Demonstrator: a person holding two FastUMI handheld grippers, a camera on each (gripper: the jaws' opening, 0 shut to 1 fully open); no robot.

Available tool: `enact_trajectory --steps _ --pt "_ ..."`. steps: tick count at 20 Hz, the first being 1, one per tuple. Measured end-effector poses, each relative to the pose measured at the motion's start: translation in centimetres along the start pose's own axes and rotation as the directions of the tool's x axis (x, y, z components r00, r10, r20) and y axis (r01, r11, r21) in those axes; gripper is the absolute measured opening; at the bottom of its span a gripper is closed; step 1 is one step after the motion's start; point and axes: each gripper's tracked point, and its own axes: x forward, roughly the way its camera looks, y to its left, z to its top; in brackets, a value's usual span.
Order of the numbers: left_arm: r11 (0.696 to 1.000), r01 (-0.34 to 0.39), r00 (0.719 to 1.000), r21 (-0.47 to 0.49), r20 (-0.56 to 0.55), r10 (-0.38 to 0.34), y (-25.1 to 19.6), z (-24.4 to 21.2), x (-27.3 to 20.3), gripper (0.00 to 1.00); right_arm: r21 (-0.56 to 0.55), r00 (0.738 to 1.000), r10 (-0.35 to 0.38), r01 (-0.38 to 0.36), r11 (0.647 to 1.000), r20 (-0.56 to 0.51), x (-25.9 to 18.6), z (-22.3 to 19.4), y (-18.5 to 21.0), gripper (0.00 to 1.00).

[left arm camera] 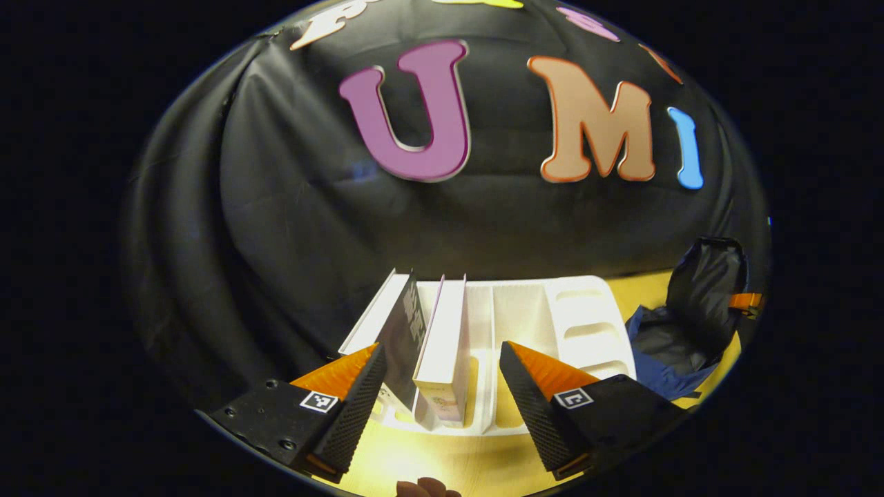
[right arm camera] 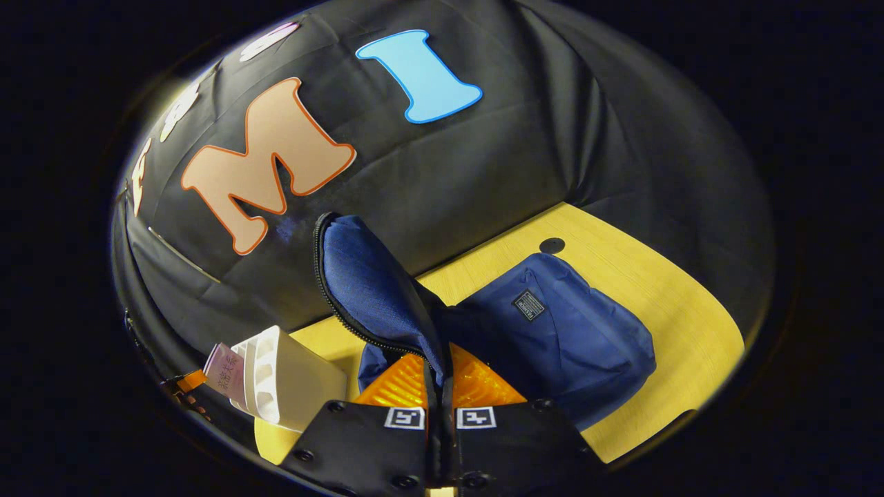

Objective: Open the schoolbag, grab two books from the bookshelf and put them into the schoolbag.

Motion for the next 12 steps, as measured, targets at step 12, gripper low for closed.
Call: enact_trajectory --steps 12 --pt "0.988 0.046 0.977 0.149 -0.215 -0.013 -0.4 -1.5 4.8 0.96 -0.04 1.0 -0.012 0.011 0.999 -0.023 0.2 -0.5 0.0 0.03"
